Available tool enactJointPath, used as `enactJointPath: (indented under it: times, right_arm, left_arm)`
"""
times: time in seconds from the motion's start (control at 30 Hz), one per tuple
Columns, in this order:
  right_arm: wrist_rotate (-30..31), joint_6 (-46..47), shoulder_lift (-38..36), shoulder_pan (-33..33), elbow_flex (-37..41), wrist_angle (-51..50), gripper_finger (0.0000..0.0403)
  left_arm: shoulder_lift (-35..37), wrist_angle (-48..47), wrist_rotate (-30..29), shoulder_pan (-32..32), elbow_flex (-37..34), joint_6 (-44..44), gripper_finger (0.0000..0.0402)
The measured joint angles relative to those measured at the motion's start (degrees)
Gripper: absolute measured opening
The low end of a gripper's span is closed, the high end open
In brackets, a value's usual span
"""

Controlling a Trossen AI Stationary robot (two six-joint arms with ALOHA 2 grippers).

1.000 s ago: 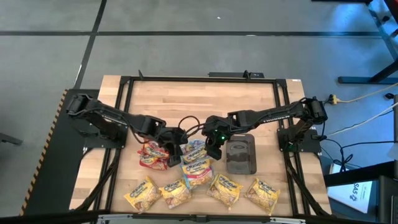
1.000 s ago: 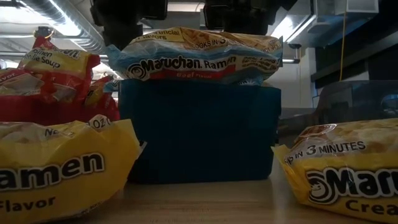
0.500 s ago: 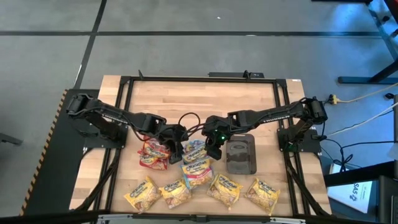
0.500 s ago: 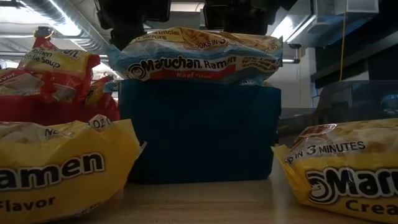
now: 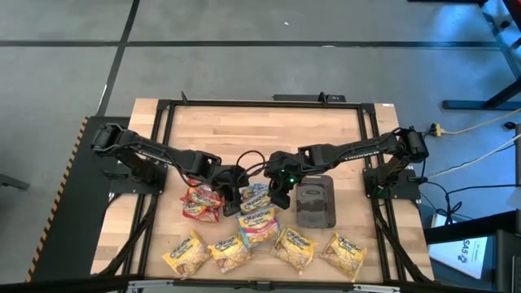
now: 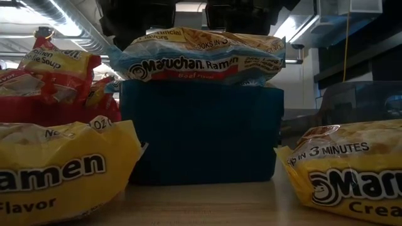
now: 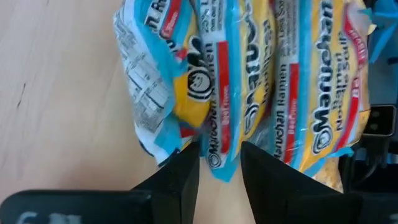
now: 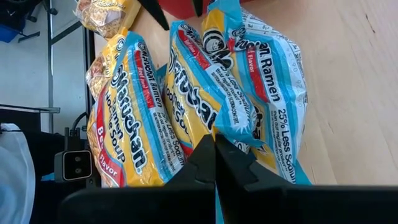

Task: Sort Maruchan noodles
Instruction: Adjust the blue noodle packs in the blue bin

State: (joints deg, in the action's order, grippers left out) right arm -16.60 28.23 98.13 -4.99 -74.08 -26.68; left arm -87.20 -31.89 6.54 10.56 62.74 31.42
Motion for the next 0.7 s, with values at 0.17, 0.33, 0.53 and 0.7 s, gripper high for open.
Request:
enactJointPath:
  times: [0.17,0.33,0.53,0.7]
  right_arm:
    - [-0.01,0.0,0.0,0.01,0.0,0.04,0.0]
    - [-0.45,0.01,0.0,0.01,0.0,0.45,0.0]
    - [-0.5,0.02,0.0,-0.01,0.0,0.73,0.0]
    - [-0.52,0.0,0.0,-0.01,0.01,0.78,0.0]
  left_arm:
    - [-1.73,0.81,-1.09,0.67,-0.02,-0.01,0.0112]
    - [-2.93,2.35,-1.28,0.98,0.1,-0.02,0.0112]
    - [-3.17,2.05,-1.46,1.05,0.07,-0.44,0.0112]
    - [-3.17,2.02,-1.33,1.05,0.07,-0.39,0.0093]
